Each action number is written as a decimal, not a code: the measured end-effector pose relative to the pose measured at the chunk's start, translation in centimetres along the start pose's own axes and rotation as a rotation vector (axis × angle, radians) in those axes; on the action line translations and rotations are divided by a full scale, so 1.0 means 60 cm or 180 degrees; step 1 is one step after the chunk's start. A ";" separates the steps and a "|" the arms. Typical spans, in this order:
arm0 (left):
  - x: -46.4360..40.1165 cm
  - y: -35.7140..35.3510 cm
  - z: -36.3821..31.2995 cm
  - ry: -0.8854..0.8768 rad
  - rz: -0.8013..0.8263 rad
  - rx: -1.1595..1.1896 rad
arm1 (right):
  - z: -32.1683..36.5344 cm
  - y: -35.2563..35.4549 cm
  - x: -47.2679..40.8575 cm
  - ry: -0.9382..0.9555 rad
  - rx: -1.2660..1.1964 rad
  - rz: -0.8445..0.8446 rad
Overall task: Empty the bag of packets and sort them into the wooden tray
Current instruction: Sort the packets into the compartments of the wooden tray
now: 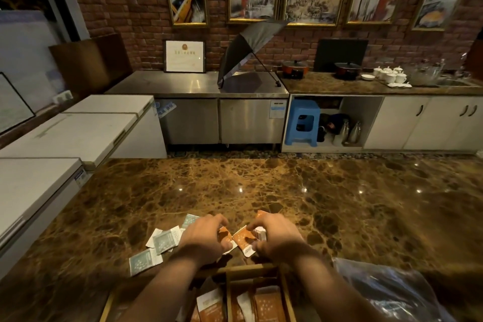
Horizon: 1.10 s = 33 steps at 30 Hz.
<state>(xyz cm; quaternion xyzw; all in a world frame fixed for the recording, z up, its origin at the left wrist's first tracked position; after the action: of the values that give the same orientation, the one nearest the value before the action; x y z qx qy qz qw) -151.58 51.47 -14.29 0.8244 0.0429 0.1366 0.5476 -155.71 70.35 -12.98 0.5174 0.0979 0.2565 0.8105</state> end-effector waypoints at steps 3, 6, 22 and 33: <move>-0.009 -0.016 -0.002 0.0100 0.0092 -0.0298 | 0.007 -0.014 -0.025 0.0072 -0.0076 0.0292; -0.012 -0.027 -0.003 0.0091 -0.0007 -0.0613 | 0.001 -0.035 -0.035 0.0119 0.0160 0.0357; 0.017 0.008 0.031 -0.0005 -0.0465 0.0218 | 0.017 -0.014 -0.012 0.0357 0.0069 -0.0645; 0.100 0.056 0.046 -0.0107 -0.0383 0.0459 | 0.047 0.016 0.076 0.0311 0.0072 -0.0792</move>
<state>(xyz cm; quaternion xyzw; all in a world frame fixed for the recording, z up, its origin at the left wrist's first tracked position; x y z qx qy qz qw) -145.33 48.97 -11.14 0.8598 0.0928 0.0862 0.4947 -150.92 70.82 -10.38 0.4973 0.2035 0.1778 0.8244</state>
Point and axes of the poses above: each hand's wrist, its own x-axis away from the middle knuckle, its own y-axis out of the back of the hand, z = x × y, the point moved 1 cm from there along -x, towards the middle knuckle, and after that the axes turned 9 degrees about y, right-handed, at the moved point
